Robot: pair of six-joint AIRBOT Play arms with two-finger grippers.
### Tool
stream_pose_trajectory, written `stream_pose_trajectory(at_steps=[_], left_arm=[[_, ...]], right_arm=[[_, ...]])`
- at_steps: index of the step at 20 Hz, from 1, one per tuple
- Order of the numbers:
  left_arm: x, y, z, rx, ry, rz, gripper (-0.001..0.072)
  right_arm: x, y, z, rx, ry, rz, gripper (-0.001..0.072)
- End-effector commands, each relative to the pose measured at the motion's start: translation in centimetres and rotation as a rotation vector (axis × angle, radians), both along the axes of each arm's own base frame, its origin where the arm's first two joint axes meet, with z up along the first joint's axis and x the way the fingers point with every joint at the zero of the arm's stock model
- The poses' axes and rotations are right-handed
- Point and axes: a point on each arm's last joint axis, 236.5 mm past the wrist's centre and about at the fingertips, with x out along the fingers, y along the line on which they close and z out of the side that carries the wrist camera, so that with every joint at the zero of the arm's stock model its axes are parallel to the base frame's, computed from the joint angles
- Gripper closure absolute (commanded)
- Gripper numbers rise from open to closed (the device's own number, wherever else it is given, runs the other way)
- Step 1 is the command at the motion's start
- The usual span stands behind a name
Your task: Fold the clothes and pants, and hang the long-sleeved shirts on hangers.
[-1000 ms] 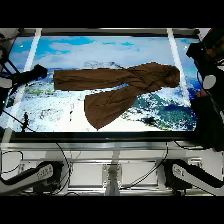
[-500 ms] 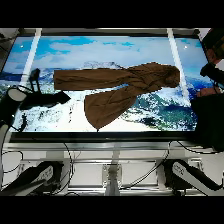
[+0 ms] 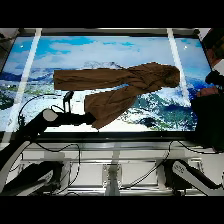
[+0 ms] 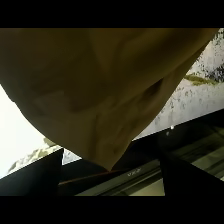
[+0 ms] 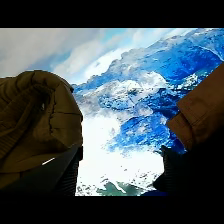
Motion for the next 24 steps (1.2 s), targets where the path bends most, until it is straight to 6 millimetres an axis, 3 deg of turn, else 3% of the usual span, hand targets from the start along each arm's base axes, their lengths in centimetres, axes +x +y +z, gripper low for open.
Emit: stream_pose_trajectory(at_steps=[1,7,8,12,15,20,24], left_arm=[[-0.4,-0.6,-0.6,0.021,-0.019,-0.009,0.0085],[-0.4,1.4,-1.9,0.116,0.006,0.02,0.0096],[-0.5,1.4,-1.9,0.11,0.018,0.032,0.0137],[-3.3,1.1,-2.4,0.113,0.124,-0.028,0.0142],[-3.3,0.8,-2.5,0.116,0.113,-0.036,0.0142],[-4.7,0.3,-5.5,0.172,0.186,-0.093,0.0168],[-2.5,-0.9,-5.1,0.118,0.157,-0.022,0.0169]], right_arm=[[0.0,-0.2,0.1,-0.007,-0.001,-0.001,0.0158],[0.4,-0.5,-0.2,-0.01,-0.008,-0.004,0.0158],[0.4,-0.5,-0.3,-0.009,-0.006,-0.004,0.0158],[0.4,-0.5,-0.2,-0.01,-0.007,-0.004,0.0158],[0.4,-0.5,-0.2,-0.011,-0.01,-0.005,0.0158],[0.5,-0.5,-0.2,-0.012,-0.012,-0.005,0.0158],[0.5,-0.5,-0.1,-0.012,-0.013,-0.005,0.0158]])
